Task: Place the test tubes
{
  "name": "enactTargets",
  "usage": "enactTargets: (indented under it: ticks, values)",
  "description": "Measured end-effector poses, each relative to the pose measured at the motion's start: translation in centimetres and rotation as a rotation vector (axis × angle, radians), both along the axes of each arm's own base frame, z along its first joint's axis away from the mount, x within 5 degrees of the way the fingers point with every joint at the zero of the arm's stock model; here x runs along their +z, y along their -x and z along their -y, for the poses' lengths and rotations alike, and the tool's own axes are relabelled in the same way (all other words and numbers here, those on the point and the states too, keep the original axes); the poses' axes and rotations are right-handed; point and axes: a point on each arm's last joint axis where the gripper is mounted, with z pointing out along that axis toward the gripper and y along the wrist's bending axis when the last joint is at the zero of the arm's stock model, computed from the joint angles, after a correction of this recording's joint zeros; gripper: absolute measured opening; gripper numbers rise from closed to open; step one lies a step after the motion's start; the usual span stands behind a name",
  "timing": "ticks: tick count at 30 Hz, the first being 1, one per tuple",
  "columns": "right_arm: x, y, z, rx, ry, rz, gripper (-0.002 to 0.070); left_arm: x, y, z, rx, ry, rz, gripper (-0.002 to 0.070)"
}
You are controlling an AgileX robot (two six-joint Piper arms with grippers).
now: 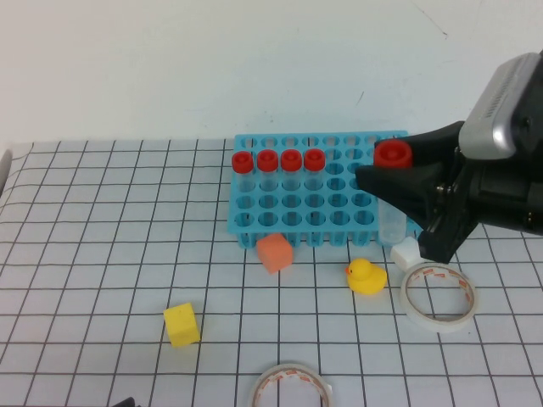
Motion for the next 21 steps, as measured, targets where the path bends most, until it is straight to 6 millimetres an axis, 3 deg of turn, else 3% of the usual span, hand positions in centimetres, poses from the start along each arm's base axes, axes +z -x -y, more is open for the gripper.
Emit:
enactTargets:
  ticks: [5, 8, 11, 15, 17, 21]
  values:
    - [-0.2, -0.5, 0.3, -0.037, 0.084, 0.004, 0.0272, 0.0, 0.0, 0.0, 0.000, 0.000, 0.000, 0.0000]
    - [-0.2, -1.5, 0.5, -0.108, 0.106, -0.106, 0.0272, 0.0, 0.0, 0.0, 0.000, -0.001, 0.000, 0.0000]
    - [-0.6, -3.3, 1.1, -0.321, 0.113, -0.229, 0.0272, 0.0, 0.0, 0.0, 0.000, -0.001, 0.000, 0.0000]
    - [-1.6, -5.7, 1.8, -0.621, -0.085, -0.327, 0.0272, 0.0, 0.0, 0.0, 0.000, -0.002, 0.002, 0.0000]
    - [-1.9, -6.7, 1.6, -0.665, -0.181, -0.306, 0.0272, 0.0, 0.0, 0.0, 0.000, -0.002, 0.002, 0.0000]
    - [-2.7, -8.3, 0.1, -0.515, -0.193, -0.097, 0.0272, 0.0, 0.0, 0.0, 0.000, -0.002, 0.002, 0.0000]
